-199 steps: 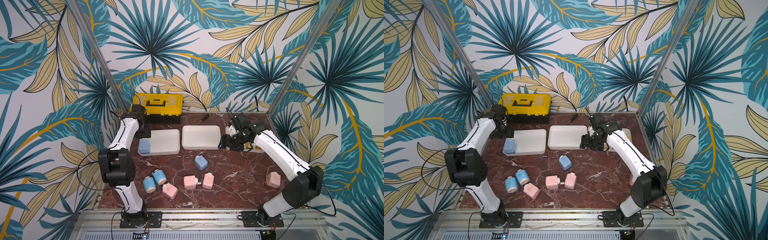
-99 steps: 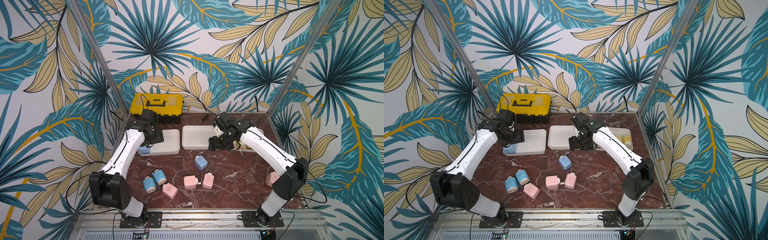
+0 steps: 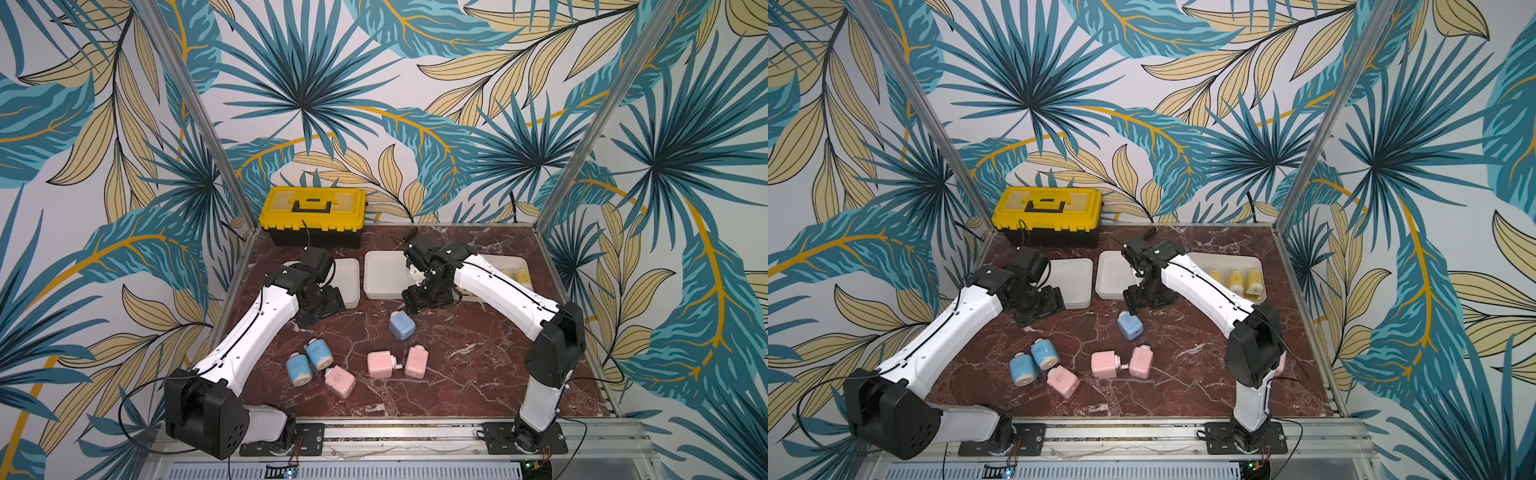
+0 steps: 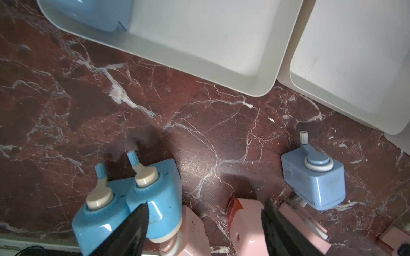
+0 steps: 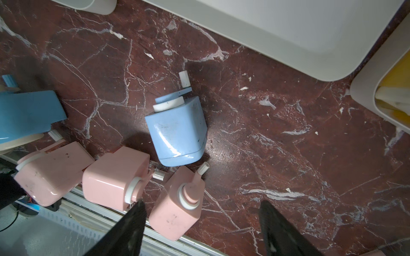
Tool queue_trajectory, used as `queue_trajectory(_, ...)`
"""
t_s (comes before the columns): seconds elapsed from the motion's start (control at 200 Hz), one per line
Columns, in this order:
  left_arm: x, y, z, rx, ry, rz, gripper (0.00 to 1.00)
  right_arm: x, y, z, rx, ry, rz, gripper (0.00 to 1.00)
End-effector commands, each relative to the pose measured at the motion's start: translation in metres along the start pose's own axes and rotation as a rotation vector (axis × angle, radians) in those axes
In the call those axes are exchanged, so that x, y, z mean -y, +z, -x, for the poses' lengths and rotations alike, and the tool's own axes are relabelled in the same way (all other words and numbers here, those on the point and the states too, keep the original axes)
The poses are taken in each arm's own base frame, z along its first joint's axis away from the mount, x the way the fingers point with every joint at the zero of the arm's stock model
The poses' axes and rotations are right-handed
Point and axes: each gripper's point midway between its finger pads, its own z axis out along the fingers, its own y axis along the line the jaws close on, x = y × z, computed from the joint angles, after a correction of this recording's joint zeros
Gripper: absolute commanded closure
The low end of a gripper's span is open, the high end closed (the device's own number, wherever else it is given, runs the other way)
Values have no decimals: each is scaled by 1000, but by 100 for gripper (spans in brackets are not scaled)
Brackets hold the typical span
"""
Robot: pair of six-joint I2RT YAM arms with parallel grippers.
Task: Place the pencil sharpeners by color into the storage box
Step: Move the pencil sharpener to the center of the board.
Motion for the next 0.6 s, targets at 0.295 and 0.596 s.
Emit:
queue_trajectory(0.295, -19, 0, -1, 34, -85, 32, 17, -21, 46, -1, -121, -87, -20, 15)
queue_trajectory(0.596, -49, -6, 2, 61, -166, 32, 17, -26, 71, 0, -190, -98, -31, 16)
